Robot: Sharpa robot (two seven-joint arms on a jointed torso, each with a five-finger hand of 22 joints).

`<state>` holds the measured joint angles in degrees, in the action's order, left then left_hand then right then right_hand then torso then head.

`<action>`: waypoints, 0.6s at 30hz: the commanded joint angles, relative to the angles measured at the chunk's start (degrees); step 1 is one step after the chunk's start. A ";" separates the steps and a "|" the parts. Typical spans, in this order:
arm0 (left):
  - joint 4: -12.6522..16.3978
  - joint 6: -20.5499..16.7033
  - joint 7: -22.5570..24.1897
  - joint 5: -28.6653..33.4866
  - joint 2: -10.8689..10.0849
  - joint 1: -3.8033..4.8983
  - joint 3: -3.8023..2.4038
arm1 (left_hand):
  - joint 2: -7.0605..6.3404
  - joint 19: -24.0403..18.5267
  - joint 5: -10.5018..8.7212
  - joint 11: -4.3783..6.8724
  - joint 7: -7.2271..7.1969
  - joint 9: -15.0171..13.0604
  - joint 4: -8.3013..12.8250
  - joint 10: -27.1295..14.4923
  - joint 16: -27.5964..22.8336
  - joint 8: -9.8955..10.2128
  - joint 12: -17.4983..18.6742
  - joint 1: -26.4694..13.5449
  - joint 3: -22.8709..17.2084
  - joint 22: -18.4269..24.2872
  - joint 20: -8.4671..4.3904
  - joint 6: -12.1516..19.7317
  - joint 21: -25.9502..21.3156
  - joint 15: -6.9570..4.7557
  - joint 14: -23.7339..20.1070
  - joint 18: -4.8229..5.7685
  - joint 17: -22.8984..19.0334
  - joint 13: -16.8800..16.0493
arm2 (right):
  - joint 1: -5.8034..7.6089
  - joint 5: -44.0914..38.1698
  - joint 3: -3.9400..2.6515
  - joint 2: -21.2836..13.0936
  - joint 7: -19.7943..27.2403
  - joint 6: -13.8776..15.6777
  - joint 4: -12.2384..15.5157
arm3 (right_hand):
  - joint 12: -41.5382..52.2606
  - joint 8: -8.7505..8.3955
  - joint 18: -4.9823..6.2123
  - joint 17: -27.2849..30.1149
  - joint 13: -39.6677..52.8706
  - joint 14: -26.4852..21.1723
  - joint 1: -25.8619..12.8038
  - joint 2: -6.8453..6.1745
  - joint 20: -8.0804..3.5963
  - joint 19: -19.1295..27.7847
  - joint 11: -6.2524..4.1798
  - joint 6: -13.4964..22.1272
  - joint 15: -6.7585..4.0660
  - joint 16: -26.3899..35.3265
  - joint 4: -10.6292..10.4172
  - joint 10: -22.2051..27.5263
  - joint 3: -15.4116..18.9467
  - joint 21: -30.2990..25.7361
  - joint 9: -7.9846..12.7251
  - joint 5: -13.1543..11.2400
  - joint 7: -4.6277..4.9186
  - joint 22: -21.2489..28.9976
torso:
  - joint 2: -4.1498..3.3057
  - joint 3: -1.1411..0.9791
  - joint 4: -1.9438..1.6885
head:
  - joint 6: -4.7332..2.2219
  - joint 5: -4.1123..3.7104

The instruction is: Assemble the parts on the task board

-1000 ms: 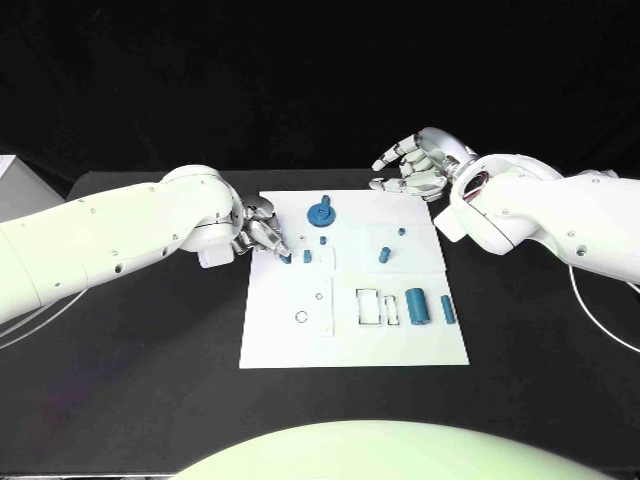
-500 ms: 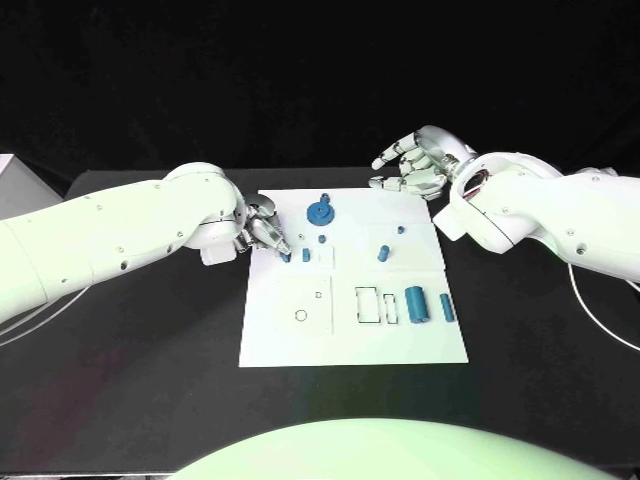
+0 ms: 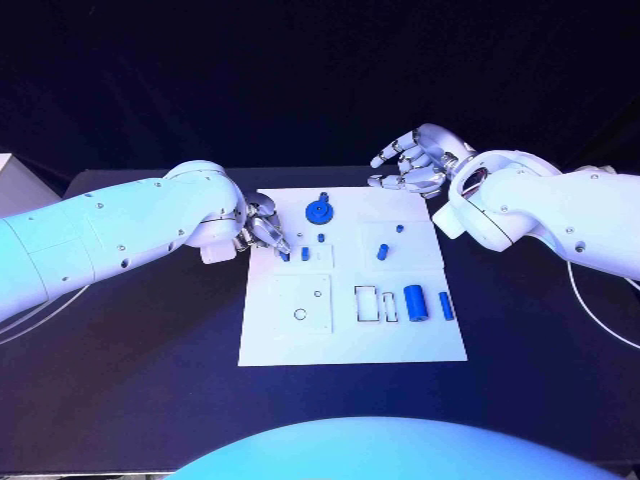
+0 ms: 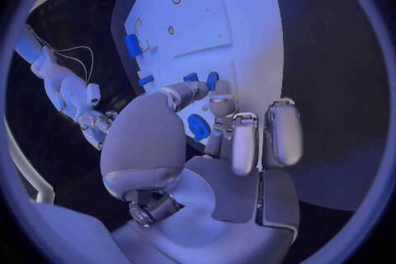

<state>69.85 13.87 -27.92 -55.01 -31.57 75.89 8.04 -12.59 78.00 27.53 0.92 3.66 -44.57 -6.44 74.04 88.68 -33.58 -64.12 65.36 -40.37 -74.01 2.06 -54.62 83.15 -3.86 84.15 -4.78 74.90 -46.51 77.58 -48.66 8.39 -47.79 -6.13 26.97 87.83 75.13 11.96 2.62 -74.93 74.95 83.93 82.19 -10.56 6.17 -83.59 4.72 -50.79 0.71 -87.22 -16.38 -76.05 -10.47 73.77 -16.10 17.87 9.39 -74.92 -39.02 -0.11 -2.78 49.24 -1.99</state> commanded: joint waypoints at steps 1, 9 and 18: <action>0.28 2.61 -0.52 1.15 0.34 -0.58 0.44 | 0.39 0.25 0.20 0.14 -0.28 0.06 8.19 0.28 0.23 0.28 -0.39 -0.18 -7.68 0.06 0.17 -0.72 0.11 -0.36 5.15 1.00 12.66 -0.11 | -0.02 -0.18 -0.01 -0.02 0.59 -0.41 0.10 | -0.20 0.21 1.01 -9.66 0.21 4.50 -0.60 -0.02 -0.14 0.30 -0.13 0.39 -0.52 0.38 0.00 0.22 -0.47 -0.26 0.10 0.39 0.10 -4.69 | 0.02 0.02 -0.07 | -0.05 -0.06; -0.06 1.02 -0.41 1.73 0.59 -0.58 0.47 | 0.46 0.22 -0.65 0.51 -0.85 -0.14 6.71 0.89 0.25 0.35 -0.45 -1.75 -3.71 0.03 0.17 -0.48 -0.08 -0.55 5.17 1.01 12.72 -0.52 | -0.02 -0.18 -0.01 -0.01 0.66 -0.40 0.06 | -0.20 0.21 1.01 -9.66 0.21 4.50 -0.60 -0.02 -0.14 0.30 -0.13 0.39 -0.52 0.38 0.00 0.22 -0.47 -0.26 0.10 0.39 0.10 -4.69 | -0.03 0.04 -0.05 | -0.04 -0.14; -0.57 0.16 -0.46 1.98 0.93 -0.61 0.63 | 0.57 0.24 -1.24 0.87 -1.44 0.69 2.90 0.50 0.11 1.31 -0.12 -4.02 3.10 0.17 -0.20 -1.10 -0.40 -0.94 5.08 1.01 12.46 -0.41 | -0.02 -0.16 -0.01 -0.02 0.74 -0.36 0.04 | -0.33 0.23 1.03 -9.67 0.08 4.51 -0.66 -0.06 -0.14 0.34 -0.13 0.42 -0.53 0.38 -0.01 0.34 -0.51 -0.38 0.10 0.39 0.10 -4.62 | -0.05 0.05 -0.02 | 0.04 -0.22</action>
<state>69.14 13.38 -28.15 -53.91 -30.95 75.73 8.38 -12.09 78.00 26.47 1.80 2.28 -44.05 -3.53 75.18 88.68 -32.57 -64.56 61.78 -37.47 -73.87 2.06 -55.53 82.93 -4.51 83.95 -4.77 74.90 -46.85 77.58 -48.65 8.39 -47.79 -6.11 26.98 87.81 75.13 11.96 2.61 -74.92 74.94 83.94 82.19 -10.56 6.17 -83.59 4.72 -50.79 0.71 -87.23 -16.37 -76.05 -10.78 73.77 -16.04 17.87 9.39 -74.94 -39.05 -0.07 -2.81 49.26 -2.17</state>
